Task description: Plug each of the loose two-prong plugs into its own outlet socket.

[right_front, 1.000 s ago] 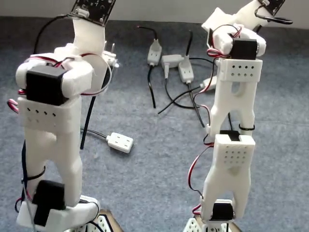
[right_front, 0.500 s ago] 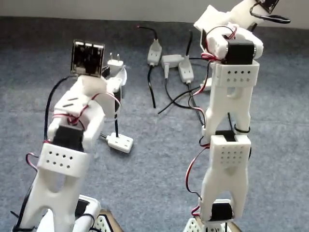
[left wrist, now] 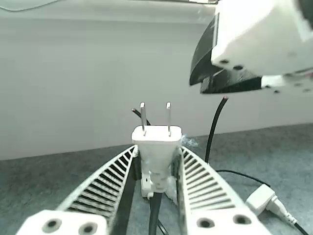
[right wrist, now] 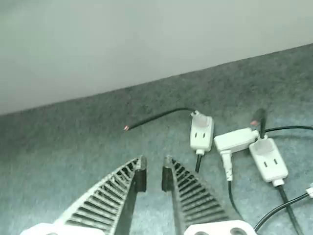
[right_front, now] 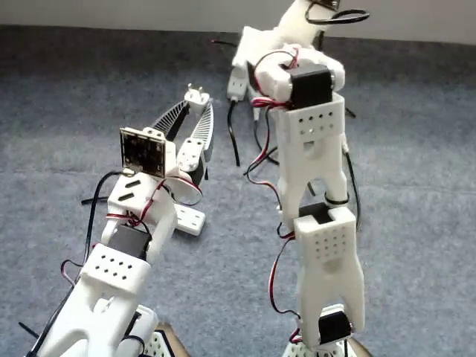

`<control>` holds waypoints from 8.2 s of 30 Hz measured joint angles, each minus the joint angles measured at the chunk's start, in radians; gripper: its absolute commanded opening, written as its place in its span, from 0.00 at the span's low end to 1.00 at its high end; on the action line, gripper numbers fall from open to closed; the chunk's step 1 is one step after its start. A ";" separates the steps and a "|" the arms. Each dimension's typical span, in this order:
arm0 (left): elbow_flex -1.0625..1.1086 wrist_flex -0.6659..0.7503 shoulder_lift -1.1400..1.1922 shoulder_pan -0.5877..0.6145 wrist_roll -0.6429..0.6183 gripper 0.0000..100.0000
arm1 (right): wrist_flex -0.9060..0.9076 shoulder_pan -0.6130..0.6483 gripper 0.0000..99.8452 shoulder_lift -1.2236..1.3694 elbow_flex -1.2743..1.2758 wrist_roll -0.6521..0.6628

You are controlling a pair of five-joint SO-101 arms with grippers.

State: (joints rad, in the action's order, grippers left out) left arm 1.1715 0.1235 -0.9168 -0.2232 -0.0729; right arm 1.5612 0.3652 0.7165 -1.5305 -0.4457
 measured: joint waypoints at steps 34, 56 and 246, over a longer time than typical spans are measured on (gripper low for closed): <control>0.037 0.123 0.000 -0.008 0.002 0.01 | 0.164 0.322 0.01 -0.402 0.133 0.163; 0.051 0.121 -0.100 -0.005 -0.002 0.01 | 0.066 0.221 0.01 -0.399 0.427 0.173; -0.017 -0.206 0.420 0.927 0.677 0.01 | -0.512 0.468 0.24 -0.021 0.838 1.105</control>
State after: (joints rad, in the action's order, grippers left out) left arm 1.1546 -0.0821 -0.4964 0.7035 0.6038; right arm 1.0487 0.8332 0.6951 -0.6928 0.6590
